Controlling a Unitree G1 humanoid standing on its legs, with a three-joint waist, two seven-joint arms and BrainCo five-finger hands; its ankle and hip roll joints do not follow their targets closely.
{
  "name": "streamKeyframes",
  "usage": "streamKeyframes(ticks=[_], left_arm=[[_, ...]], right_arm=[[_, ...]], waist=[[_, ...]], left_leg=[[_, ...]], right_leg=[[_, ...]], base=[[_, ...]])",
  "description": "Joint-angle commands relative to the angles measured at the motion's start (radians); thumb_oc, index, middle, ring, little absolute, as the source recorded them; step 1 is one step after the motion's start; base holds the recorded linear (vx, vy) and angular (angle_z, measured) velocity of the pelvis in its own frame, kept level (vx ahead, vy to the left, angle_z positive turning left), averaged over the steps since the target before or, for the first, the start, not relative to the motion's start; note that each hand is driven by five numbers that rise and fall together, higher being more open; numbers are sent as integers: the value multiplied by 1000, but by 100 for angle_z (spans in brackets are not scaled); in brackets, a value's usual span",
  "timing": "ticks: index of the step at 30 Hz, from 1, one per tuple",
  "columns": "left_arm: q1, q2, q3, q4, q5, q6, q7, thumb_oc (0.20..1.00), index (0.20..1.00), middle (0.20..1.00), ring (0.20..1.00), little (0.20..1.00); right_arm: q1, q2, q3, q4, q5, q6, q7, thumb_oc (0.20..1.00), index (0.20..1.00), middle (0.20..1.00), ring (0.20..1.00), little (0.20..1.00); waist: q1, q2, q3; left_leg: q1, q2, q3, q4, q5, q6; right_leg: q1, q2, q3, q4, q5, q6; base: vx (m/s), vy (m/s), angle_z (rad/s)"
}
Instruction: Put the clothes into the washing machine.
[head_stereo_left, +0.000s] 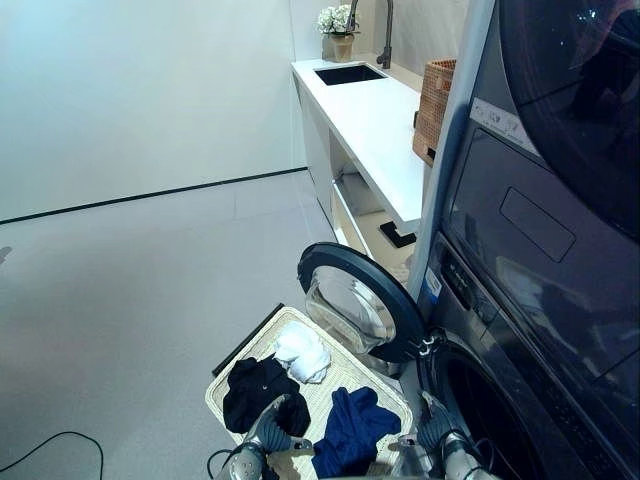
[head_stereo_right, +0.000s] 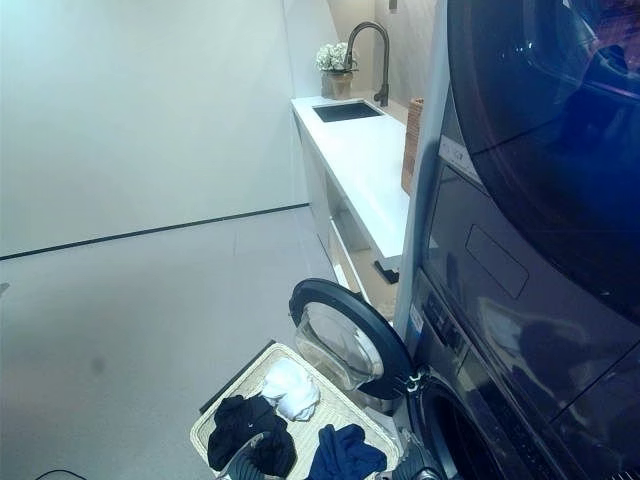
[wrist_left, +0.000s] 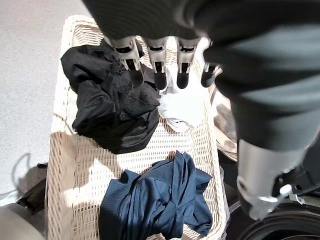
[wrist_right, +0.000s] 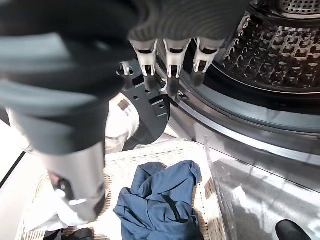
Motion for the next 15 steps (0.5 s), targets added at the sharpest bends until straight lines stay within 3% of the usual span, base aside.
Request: streamKeyframes(ticks=[1, 15], left_arm=[[-102, -23, 41, 63, 43, -57, -1, 1000, 1000, 1000, 1000, 1000], [-104, -27, 36, 63, 50, -53, -3, 1000, 1000, 1000, 1000, 1000]], right_arm=[[-94, 32, 1, 25, 19, -39, -21, 1000, 1000, 1000, 1000, 1000], [-95, 34, 3, 25, 8, -35, -20, 1000, 1000, 1000, 1000, 1000]], waist=[[13, -75, 56], [12, -79, 56]], left_leg=[[30, -57, 41, 1, -60, 41], [28, -56, 46, 1, -60, 41]], right_leg=[[-2, -53, 42, 51, -13, 42], [-7, -53, 44, 49, -10, 44]], base=[[0, 0, 0], [0, 0, 0]])
